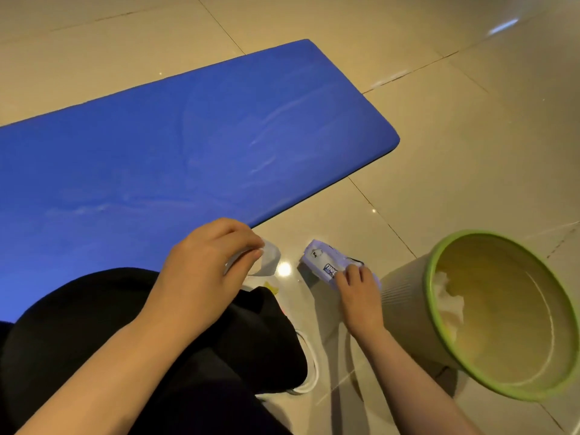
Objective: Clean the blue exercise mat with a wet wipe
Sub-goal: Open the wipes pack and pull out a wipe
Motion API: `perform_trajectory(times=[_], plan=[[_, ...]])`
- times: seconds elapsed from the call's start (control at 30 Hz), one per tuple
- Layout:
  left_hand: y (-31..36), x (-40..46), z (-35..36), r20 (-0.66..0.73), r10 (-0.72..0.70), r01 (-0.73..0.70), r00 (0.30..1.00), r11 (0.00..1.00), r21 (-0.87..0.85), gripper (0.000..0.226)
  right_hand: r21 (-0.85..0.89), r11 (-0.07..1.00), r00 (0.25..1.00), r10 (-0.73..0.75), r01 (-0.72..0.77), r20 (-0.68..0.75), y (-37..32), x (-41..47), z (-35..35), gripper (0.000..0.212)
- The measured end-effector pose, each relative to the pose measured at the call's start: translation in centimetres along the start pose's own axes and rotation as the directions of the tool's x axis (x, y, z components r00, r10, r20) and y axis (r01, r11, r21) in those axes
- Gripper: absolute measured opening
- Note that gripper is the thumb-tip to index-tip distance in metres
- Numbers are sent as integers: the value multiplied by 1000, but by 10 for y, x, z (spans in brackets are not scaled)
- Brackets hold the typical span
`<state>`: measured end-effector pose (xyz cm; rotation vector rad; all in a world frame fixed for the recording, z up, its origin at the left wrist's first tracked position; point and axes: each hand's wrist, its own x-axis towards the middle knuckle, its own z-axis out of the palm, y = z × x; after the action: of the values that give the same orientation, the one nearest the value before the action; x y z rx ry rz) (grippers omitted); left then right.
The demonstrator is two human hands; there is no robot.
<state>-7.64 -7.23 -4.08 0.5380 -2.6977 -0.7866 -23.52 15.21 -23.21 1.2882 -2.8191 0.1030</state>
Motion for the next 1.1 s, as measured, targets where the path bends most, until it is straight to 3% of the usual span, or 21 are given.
perform_trajectory(times=[0.13,0.3,0.47,0.6,0.7,0.87,0.93,1.1], plan=[[6,1,2,59,66,-68,996,997,40,18,26,999,993,-47,44,109,6,-58,20,56],[17,-3,1,101,105,-113,989,991,78,15,85,995,970,24,-46,243,-1,-91,26,45],[28,-10,-2,90,137,-146,986,985,94,6,218,965,980,109,-144,164,-14,-74,-5,34],[45,-12,-9,50,90,-90,995,996,2,15,534,817,975,210,-218,78,-33,-48,-54,21],[58,-8,-14,32,-20,25,999,987,-160,11,721,681,968,246,-133,-54,-55,-25,-105,22],[77,-8,-35,-48,-33,19,998,961,-276,11,886,414,916,236,208,-325,-89,-13,-191,29],[83,-13,-44,-76,-30,5,997,949,-314,14,875,390,886,238,288,-398,-97,-14,-212,34],[94,-31,-76,-163,-61,-20,985,890,-456,20,866,322,837,276,382,-472,-114,-15,-259,6]])
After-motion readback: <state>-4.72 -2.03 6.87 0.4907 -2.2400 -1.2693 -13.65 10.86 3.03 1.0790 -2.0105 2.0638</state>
